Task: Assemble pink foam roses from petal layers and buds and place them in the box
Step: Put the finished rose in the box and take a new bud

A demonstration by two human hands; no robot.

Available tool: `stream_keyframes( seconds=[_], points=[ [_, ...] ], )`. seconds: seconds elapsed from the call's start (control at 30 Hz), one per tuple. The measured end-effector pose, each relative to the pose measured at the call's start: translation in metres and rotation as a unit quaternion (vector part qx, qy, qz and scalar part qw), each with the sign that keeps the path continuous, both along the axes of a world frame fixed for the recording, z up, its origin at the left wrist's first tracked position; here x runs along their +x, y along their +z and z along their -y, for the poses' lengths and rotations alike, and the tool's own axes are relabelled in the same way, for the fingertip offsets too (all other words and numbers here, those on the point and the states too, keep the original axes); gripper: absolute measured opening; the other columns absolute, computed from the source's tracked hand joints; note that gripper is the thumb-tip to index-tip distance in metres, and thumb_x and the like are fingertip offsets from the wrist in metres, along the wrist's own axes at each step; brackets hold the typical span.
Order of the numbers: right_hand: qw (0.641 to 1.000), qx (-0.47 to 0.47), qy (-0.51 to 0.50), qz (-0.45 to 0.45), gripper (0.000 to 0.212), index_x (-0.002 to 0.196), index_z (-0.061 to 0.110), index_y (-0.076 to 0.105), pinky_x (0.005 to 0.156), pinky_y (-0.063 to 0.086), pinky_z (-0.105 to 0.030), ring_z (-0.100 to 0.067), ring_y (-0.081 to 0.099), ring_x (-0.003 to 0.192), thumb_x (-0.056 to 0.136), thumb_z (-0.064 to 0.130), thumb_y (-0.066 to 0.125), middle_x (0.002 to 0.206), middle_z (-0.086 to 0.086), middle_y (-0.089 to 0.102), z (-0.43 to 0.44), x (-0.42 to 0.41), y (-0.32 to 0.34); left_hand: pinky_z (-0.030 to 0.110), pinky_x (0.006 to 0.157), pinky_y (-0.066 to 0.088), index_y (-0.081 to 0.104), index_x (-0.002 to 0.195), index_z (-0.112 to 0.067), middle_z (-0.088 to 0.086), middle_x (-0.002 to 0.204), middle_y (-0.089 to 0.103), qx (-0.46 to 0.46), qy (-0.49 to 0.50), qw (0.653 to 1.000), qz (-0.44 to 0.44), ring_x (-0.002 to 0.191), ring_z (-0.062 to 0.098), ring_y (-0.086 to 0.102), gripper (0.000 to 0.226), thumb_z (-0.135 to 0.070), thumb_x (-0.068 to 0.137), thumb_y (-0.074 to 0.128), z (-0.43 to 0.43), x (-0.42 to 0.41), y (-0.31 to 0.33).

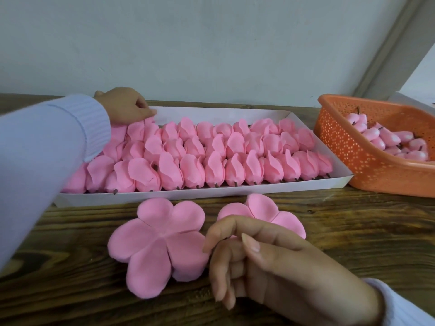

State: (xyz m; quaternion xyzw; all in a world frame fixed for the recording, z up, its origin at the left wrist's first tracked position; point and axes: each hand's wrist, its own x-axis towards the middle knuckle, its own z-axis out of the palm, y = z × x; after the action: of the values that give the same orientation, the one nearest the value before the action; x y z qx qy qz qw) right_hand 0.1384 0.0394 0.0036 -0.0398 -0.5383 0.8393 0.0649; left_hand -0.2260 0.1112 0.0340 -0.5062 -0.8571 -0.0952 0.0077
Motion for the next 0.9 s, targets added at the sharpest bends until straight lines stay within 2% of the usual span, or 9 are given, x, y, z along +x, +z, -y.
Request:
stream_keyframes(
  seconds=[0.1,0.17,0.23,0.37,0.47,0.57,0.73,0.8,0.9],
  points=[
    [1.0,0.001,-0.007,0.001,0.037,0.112,0.009,0.056,0.075,0.044,-0.025,-0.015,0.056,0.076,0.09,0.039,0.06,0.087,-0.006,0.064,-0.001,0.001,0.001,0.037,0.104,0.034,0.067,0.107,-0.012,0.012,0.121,0.063,0.11,-0.01,0.987,0.114,0.116,0.031,0.053,0.056,-0.05,0.102,0.027,0.01,0.007,0.02],
    [1.0,-0.01,-0.011,-0.003,0.037,0.111,0.009,0.056,0.075,0.045,-0.025,-0.015,0.057,0.074,0.09,0.038,0.061,0.085,-0.007,0.064,0.0,0.001,0.002,0.021,0.09,0.04,0.068,0.097,-0.015,0.004,0.105,0.071,0.226,0.009,0.945,0.237,0.106,0.025,0.058,0.063,-0.048,0.103,0.015,0.019,0.017,0.039],
    [1.0,-0.026,-0.01,-0.008,0.036,0.11,0.009,0.056,0.075,0.046,-0.025,-0.015,0.057,0.073,0.088,0.037,0.062,0.084,-0.008,0.063,0.001,0.001,0.002,0.009,0.068,0.042,0.063,0.081,-0.023,-0.012,0.072,0.071,0.328,0.048,0.879,0.342,0.083,0.008,0.061,0.062,-0.049,0.103,0.01,0.034,0.032,0.058],
    [0.999,-0.045,-0.008,-0.02,0.037,0.109,0.009,0.058,0.073,0.049,-0.025,-0.016,0.058,0.072,0.086,0.035,0.066,0.083,-0.009,0.063,0.002,0.002,0.002,0.028,0.082,0.034,0.064,0.091,-0.026,-0.013,0.094,0.072,0.443,0.078,0.716,0.534,0.092,0.0,0.064,0.052,-0.048,0.102,0.019,0.072,0.07,0.076],
    [0.997,-0.053,-0.036,-0.042,0.033,0.105,0.01,0.063,0.07,0.049,-0.028,-0.016,0.058,0.069,0.083,0.034,0.07,0.081,-0.009,0.064,-0.001,0.003,0.003,0.025,0.074,0.037,0.062,0.086,-0.025,-0.013,0.08,0.072,0.428,0.034,0.646,0.631,0.082,0.001,0.066,0.029,-0.039,0.098,0.039,0.106,0.118,0.071],
    [0.994,-0.054,-0.071,-0.068,0.032,0.102,0.011,0.066,0.066,0.045,-0.031,-0.016,0.057,0.064,0.079,0.032,0.074,0.078,-0.009,0.063,-0.006,0.002,0.006,0.022,0.065,0.04,0.062,0.082,-0.025,-0.01,0.068,0.07,0.392,-0.014,0.691,0.608,0.065,0.003,0.064,0.01,-0.025,0.09,0.057,0.128,0.169,0.049],
    [0.988,-0.046,-0.122,-0.079,0.032,0.096,0.011,0.068,0.064,0.05,-0.026,-0.015,0.056,0.06,0.073,0.032,0.078,0.072,-0.008,0.062,-0.005,0.003,0.012,0.027,0.077,0.049,0.062,0.093,-0.031,-0.013,0.087,0.064,0.231,-0.082,0.93,0.274,0.085,0.005,0.061,0.01,-0.025,0.085,0.062,0.134,0.22,-0.012],
    [0.985,-0.028,-0.158,-0.067,0.026,0.093,0.009,0.066,0.062,0.049,-0.026,-0.016,0.054,0.059,0.075,0.027,0.071,0.069,-0.009,0.061,-0.004,0.005,0.015,0.039,0.086,0.047,0.059,0.098,-0.031,-0.015,0.086,0.059,0.173,-0.091,0.961,0.197,0.09,0.013,0.061,0.014,-0.03,0.084,0.057,0.133,0.226,-0.028],
    [0.968,0.054,-0.238,-0.058,0.019,0.088,0.011,0.067,0.062,0.049,-0.025,-0.016,0.055,0.061,0.076,0.024,0.06,0.068,-0.008,0.06,-0.01,0.014,0.026,0.033,0.085,0.034,0.062,0.097,-0.031,-0.017,0.079,0.055,0.192,-0.101,0.971,0.106,0.091,0.013,0.057,0.019,-0.042,0.085,0.053,0.135,0.231,-0.041]
  ],
)
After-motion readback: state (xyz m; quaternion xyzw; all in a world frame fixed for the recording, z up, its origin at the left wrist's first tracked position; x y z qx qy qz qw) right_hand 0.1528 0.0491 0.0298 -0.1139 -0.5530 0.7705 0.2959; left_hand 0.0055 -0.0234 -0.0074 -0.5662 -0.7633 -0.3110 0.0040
